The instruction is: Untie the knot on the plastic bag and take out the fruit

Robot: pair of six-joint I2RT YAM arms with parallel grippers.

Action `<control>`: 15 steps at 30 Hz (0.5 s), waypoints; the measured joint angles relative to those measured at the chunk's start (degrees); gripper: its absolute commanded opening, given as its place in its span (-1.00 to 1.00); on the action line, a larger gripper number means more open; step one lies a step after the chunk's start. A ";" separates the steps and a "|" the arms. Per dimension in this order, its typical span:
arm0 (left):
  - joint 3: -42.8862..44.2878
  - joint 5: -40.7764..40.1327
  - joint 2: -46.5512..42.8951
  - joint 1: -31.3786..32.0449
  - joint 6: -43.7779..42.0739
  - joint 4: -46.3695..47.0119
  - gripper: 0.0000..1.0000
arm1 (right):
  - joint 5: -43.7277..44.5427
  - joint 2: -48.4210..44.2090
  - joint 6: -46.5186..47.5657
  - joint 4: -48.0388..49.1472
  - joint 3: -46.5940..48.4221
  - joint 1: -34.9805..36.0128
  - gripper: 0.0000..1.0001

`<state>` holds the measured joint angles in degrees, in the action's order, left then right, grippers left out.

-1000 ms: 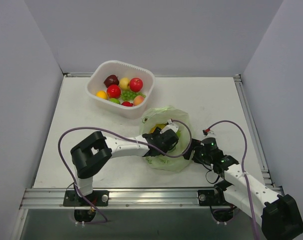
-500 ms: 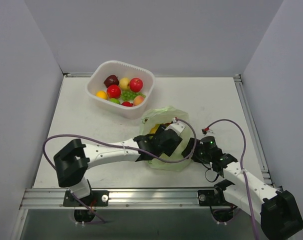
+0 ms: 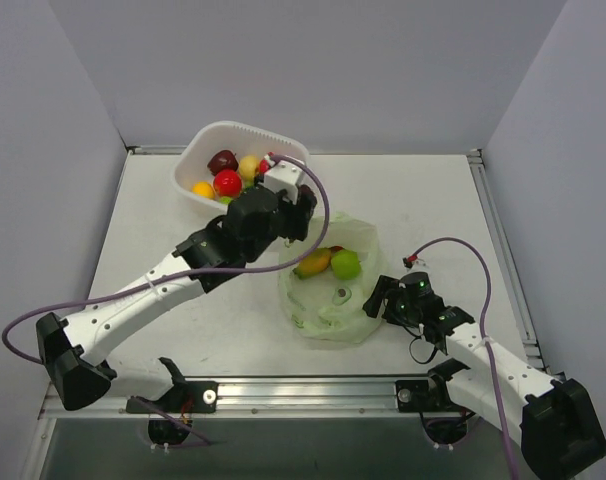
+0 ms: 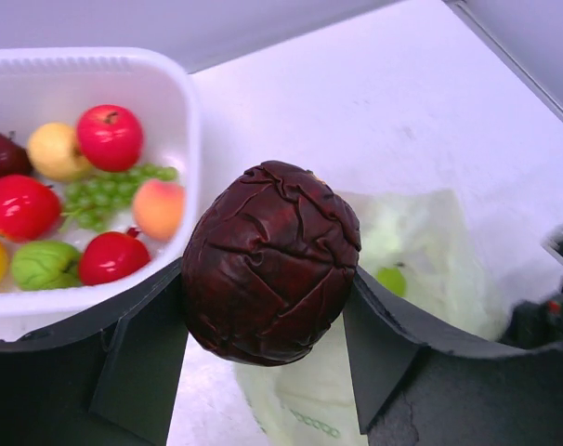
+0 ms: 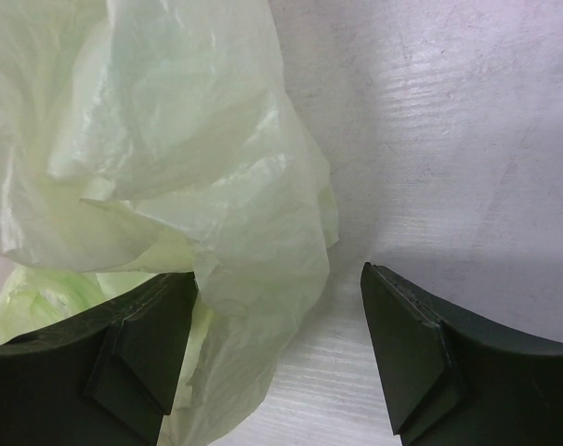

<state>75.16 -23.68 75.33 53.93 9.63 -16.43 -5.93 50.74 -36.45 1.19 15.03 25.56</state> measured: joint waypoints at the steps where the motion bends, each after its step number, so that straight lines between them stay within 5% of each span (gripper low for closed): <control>1: 0.24 1.16 0.02 -3.06 0.09 0.24 -0.31 | 0.04 -0.07 -0.02 -0.02 0.00 0.00 0.45; 10: 1.31 4.83 9.90 -19.80 1.55 5.49 -0.10 | 0.13 -0.52 -0.22 -0.28 -0.04 0.04 0.46; 13: 3.23 4.83 15.54 -22.05 1.95 7.30 0.18 | 0.13 -1.22 -0.20 -0.42 -0.39 0.04 0.47; 15: 4.90 4.83 19.06 -23.06 1.99 7.80 0.73 | 0.11 -1.53 -0.20 -0.68 -0.48 0.04 0.46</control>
<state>80.05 -18.85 94.39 30.87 11.62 -8.62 -5.82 49.21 -36.64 0.51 14.55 25.61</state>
